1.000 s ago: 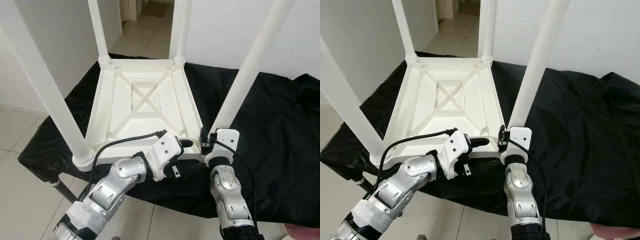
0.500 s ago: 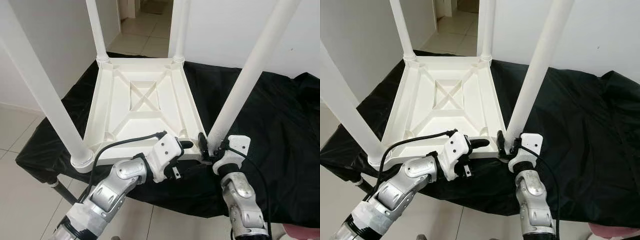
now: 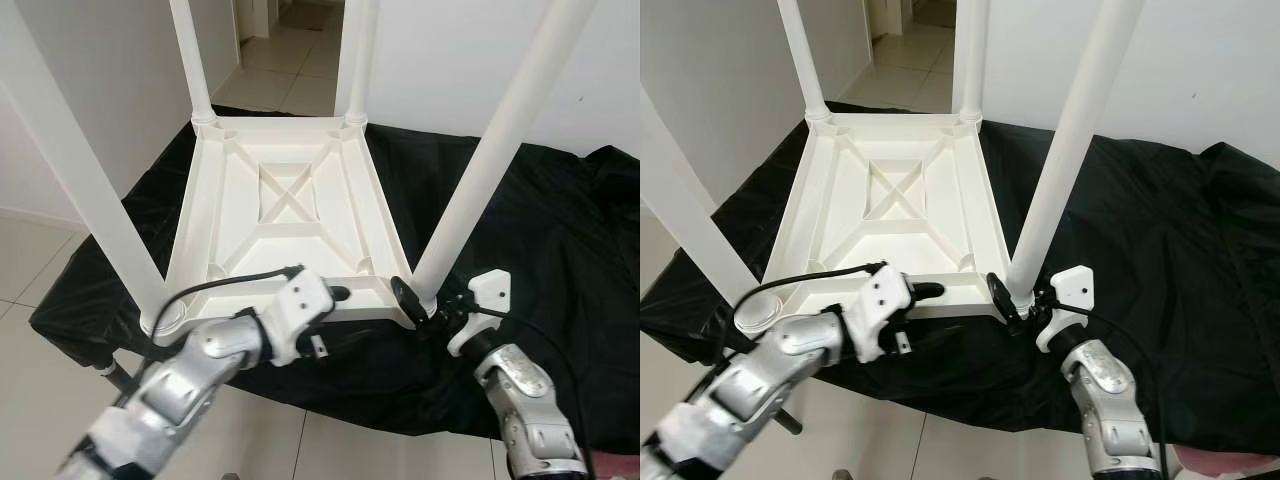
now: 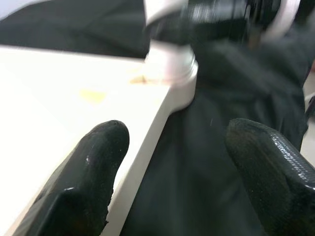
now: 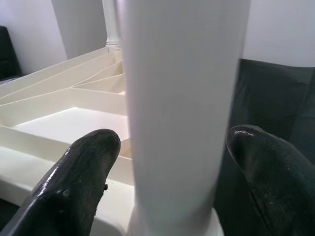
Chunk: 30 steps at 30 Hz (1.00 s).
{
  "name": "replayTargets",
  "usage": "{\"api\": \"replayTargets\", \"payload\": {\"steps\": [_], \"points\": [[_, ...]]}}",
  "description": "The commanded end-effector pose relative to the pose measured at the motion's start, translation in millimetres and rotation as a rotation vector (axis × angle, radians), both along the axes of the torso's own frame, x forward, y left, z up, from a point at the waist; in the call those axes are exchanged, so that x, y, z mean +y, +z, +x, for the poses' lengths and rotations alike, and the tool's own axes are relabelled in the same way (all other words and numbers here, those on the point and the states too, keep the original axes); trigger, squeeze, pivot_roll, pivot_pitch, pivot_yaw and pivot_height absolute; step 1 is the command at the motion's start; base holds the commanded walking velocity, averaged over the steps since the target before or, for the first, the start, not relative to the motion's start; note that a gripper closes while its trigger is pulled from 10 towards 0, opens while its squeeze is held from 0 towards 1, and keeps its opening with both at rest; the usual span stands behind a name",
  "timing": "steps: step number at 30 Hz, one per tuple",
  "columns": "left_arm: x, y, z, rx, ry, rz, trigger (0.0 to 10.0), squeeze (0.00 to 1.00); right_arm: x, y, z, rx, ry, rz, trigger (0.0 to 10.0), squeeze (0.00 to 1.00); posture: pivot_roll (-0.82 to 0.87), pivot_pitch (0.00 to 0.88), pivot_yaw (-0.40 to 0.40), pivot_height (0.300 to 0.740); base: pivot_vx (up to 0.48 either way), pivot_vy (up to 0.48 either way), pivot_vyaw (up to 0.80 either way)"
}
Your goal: Building children table
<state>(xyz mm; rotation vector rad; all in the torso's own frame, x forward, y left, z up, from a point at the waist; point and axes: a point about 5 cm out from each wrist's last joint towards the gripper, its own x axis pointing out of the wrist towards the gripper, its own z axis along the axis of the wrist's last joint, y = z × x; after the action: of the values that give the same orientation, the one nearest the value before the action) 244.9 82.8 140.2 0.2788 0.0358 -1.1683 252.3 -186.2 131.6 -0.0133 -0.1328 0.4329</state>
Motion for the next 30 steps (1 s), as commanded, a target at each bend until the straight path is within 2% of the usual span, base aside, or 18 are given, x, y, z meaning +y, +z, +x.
{"api": "replayTargets", "payload": {"steps": [1, 4, 7, 11, 13, 14, 19, 20, 21, 25, 27, 29, 30], "points": [[-2.8, -1, -13.5, 0.047, -0.217, 0.029, 10.0, 0.00, -2.7, -2, -2.2, 0.010, -0.006, 0.008, 10.0, 0.00, -0.09, 0.000, -0.021, 0.740, 0.000, 0.000, 0.00], [-0.1, -1, -12.5, 0.048, -0.188, 0.035, 10.0, 0.00, -4.1, -1, -2.3, 0.005, -0.011, 0.011, 10.0, 0.00, -0.08, 0.000, -0.019, 0.740, 0.000, 0.000, 0.00], [14.1, -9, -7.7, 0.064, -0.145, 0.079, 10.0, 0.00, 0.8, 1, 2.2, -0.021, -0.009, 0.022, 10.0, 0.00, -0.08, 0.000, -0.016, 0.740, 0.000, 0.000, 0.00], [24.0, -13, -2.7, 0.080, -0.117, 0.109, 10.0, 0.00, 4.0, 3, 6.4, -0.032, 0.010, 0.021, 10.0, 0.00, -0.08, 0.000, -0.011, 0.740, 0.000, 0.000, 0.00], [24.0, -13, -2.7, 0.080, -0.117, 0.109, 10.0, 0.00, 4.0, 3, 6.4, -0.032, 0.010, 0.021, 10.0, 0.00, -0.08, 0.000, -0.011, 0.740, 0.000, 0.000, 0.00], [35.6, -20, 2.8, 0.091, -0.101, 0.162, 10.0, 0.00, 7.9, 7, 13.6, -0.045, 0.048, 0.026, 10.0, 0.00, -0.07, 0.000, -0.009, 0.740, 0.000, 0.000, 0.00], [41.9, -22, 6.8, 0.090, -0.096, 0.192, 10.0, 0.00, 10.3, 9, 17.4, -0.052, 0.068, 0.023, 9.9, 0.00, -0.07, 0.000, -0.006, 0.740, 0.000, 0.000, 0.00], [47.5, -24, 11.3, 0.087, -0.088, 0.217, 10.0, 0.00, 12.2, 10, 20.1, -0.055, 0.088, 0.022, 4.2, 0.00, -0.06, 0.000, -0.008, 0.740, 0.000, 0.000, 0.00], [54.8, -24, 17.7, 0.084, -0.073, 0.241, 10.0, 0.00, 13.7, 11, 20.8, -0.055, 0.111, 0.018, 0.0, 0.00, -0.06, 0.000, -0.008, 0.740, 0.000, 0.000, 0.00], [61.4, -23, 22.8, 0.081, -0.060, 0.259, 10.0, 0.00, 14.6, 10, 19.9, -0.053, 0.126, 0.014, 0.0, 0.00, -0.05, 0.001, -0.010, 0.740, 0.000, 0.000, 0.00], [74.5, -21, 33.3, 0.067, -0.027, 0.297, 10.0, 0.00, 16.3, 7, 11.8, -0.039, 0.145, 0.013, 0.0, 0.00, -0.05, 0.004, -0.010, 0.740, 0.000, 0.000, 0.00], [74.5, -21, 33.3, 0.067, -0.027, 0.297, 10.0, 0.00, 16.3, 7, 11.8, -0.039, 0.145, 0.013, 0.0, 0.00, -0.05, 0.004, -0.010, 0.740, 0.000, 0.000, 0.00], [79.6, -20, 37.2, 0.062, -0.018, 0.311, 10.0, 0.00, 18.3, 4, 6.2, -0.030, 0.153, 0.021, 0.0, 0.00, -0.05, 0.005, -0.009, 0.740, 0.000, 0.000, 0.00]]}}
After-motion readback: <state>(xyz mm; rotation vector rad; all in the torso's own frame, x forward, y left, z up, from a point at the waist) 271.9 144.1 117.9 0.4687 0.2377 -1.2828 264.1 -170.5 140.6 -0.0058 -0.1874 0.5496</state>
